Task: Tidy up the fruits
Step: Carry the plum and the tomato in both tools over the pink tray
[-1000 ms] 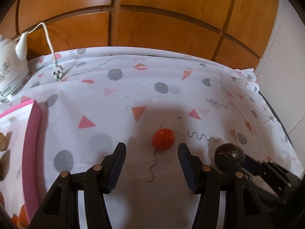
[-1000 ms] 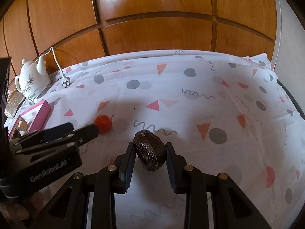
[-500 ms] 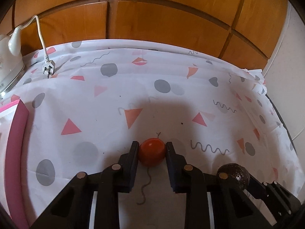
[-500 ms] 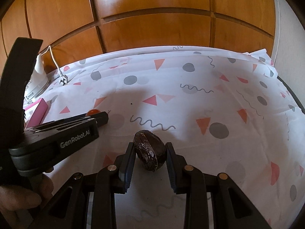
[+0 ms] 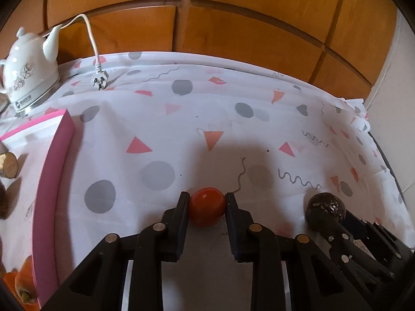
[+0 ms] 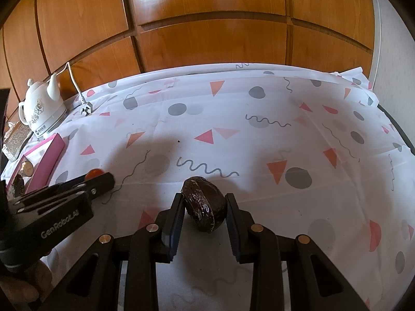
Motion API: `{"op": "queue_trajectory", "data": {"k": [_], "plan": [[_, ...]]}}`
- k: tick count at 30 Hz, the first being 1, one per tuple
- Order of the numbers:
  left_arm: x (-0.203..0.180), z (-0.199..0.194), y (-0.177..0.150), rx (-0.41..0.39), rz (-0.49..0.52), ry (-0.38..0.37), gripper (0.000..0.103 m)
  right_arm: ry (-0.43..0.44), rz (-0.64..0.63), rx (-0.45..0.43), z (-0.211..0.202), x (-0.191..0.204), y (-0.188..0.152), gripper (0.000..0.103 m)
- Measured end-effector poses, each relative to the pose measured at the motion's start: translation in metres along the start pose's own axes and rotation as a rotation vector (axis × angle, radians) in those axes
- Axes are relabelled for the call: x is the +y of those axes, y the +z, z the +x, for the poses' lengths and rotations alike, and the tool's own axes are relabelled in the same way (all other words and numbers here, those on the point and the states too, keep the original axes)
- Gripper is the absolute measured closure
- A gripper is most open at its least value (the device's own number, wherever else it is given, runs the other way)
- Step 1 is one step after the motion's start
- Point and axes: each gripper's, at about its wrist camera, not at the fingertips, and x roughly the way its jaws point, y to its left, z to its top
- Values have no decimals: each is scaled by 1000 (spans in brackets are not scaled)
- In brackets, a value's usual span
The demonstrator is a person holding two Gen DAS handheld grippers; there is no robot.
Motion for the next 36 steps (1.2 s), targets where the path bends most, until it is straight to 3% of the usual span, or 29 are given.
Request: {"op": "queue_trajectory", "data": {"k": [15,36], "plan": [[2,-26,-12,-31,34,16,76,-10,-37,14,3,6,-1,73],[35,-127,-25,-152,-5,11,76,8,-90,34,-9,23,-11,73]]}}
